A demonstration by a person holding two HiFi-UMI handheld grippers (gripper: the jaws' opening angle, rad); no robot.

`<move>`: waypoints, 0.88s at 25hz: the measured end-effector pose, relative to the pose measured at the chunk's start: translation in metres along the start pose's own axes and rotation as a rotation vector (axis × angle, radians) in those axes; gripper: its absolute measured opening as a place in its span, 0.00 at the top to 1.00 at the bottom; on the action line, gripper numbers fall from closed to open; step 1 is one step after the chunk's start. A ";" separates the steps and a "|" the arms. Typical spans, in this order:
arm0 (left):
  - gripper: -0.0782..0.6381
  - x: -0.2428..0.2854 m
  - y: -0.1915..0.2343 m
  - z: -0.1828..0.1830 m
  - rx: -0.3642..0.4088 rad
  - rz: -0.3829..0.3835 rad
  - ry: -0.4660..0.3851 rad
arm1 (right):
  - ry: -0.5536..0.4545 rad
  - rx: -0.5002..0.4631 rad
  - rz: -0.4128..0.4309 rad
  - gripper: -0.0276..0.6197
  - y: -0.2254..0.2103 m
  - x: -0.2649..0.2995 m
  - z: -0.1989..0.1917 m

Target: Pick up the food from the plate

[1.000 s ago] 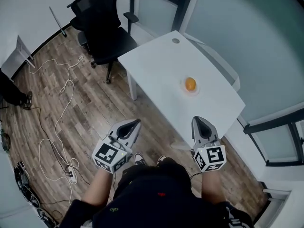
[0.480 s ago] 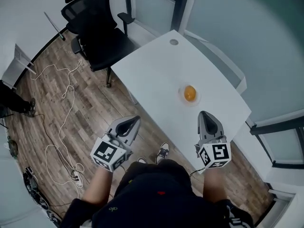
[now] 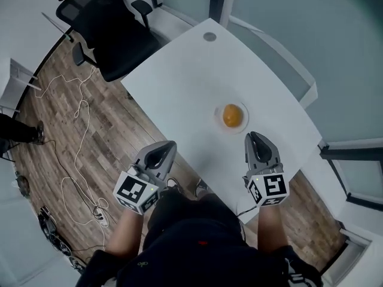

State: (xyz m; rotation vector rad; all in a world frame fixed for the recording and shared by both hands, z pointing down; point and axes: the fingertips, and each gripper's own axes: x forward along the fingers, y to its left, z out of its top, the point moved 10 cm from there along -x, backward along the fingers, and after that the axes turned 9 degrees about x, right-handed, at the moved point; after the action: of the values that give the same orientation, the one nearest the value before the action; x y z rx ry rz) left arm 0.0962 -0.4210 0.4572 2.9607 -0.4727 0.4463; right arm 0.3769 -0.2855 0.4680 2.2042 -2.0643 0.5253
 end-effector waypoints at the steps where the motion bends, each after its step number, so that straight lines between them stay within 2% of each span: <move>1: 0.86 0.005 0.001 -0.003 -0.004 -0.009 0.009 | 0.013 0.008 -0.002 0.92 -0.003 0.005 -0.003; 4: 0.86 0.014 0.011 -0.010 -0.019 -0.032 0.020 | 0.037 0.012 -0.023 0.91 -0.008 0.023 -0.009; 7: 0.86 0.019 0.027 -0.018 -0.028 -0.052 0.040 | 0.073 0.025 -0.042 0.70 -0.008 0.051 -0.018; 13: 0.86 0.024 0.051 -0.039 -0.064 -0.069 0.081 | 0.171 0.020 -0.125 0.46 -0.014 0.111 -0.054; 16: 0.86 0.021 0.059 -0.048 -0.077 -0.061 0.103 | 0.242 0.039 -0.188 0.39 -0.026 0.139 -0.081; 22: 0.86 0.010 0.070 -0.058 -0.112 -0.035 0.136 | 0.365 0.077 -0.265 0.37 -0.047 0.176 -0.121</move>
State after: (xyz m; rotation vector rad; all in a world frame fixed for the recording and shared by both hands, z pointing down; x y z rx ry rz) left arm 0.0670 -0.4806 0.5192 2.8037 -0.4152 0.5921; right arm 0.4058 -0.4142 0.6426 2.1753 -1.5695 0.9098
